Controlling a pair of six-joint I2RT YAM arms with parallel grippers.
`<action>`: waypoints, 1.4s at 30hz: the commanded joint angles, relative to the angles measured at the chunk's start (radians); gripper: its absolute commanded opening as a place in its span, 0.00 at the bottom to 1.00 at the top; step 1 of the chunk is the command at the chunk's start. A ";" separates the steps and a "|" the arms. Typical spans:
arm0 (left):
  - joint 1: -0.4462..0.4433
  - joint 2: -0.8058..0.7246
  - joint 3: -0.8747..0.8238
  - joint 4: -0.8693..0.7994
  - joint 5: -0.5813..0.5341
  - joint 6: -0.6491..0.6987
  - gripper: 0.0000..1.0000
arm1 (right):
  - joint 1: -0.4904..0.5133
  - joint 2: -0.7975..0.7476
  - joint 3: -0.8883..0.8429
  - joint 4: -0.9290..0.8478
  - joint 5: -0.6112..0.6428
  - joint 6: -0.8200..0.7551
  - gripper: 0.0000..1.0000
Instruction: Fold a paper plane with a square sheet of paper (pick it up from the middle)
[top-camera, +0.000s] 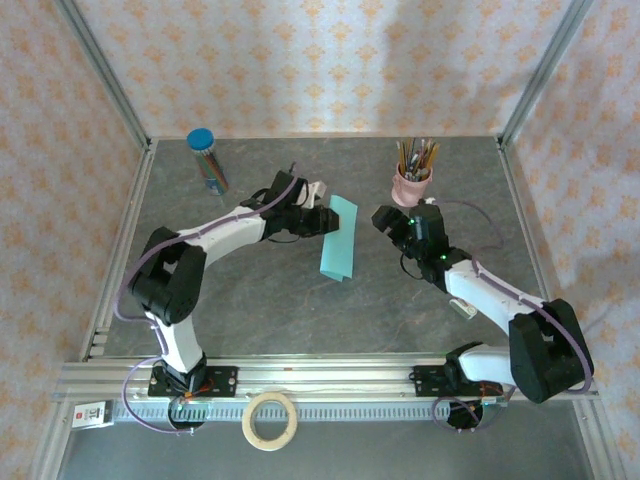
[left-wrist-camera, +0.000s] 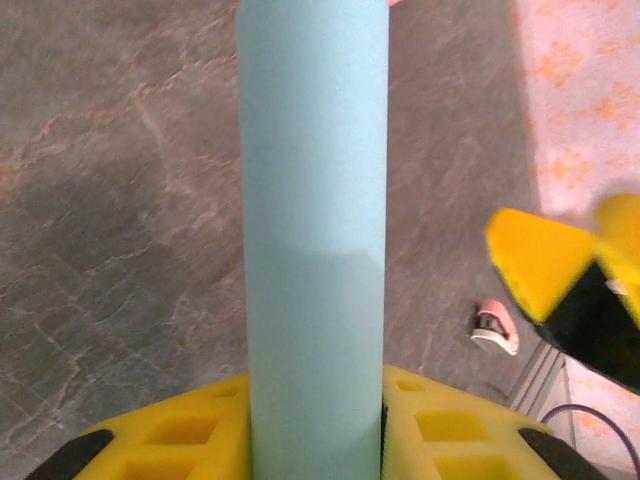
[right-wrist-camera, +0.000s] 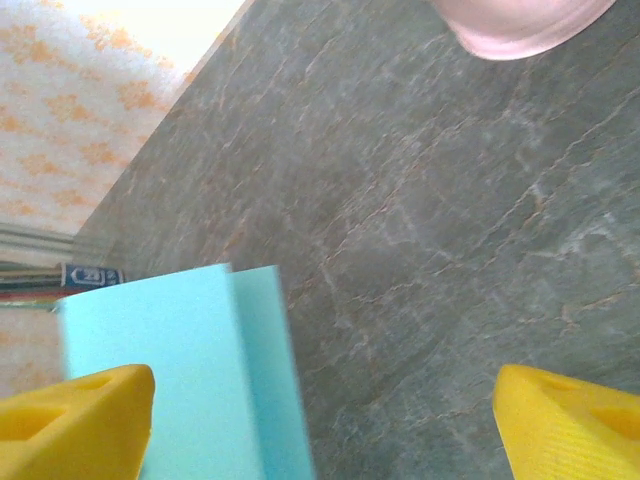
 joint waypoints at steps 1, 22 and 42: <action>0.010 0.056 -0.009 -0.002 -0.004 0.037 0.31 | -0.005 0.005 -0.021 0.035 -0.076 -0.039 0.82; 0.010 0.170 0.001 -0.123 -0.239 0.129 0.28 | 0.164 0.365 0.145 0.039 -0.232 -0.027 0.09; 0.007 0.122 -0.039 -0.139 -0.263 0.135 0.31 | 0.174 0.594 0.268 -0.164 -0.269 -0.080 0.04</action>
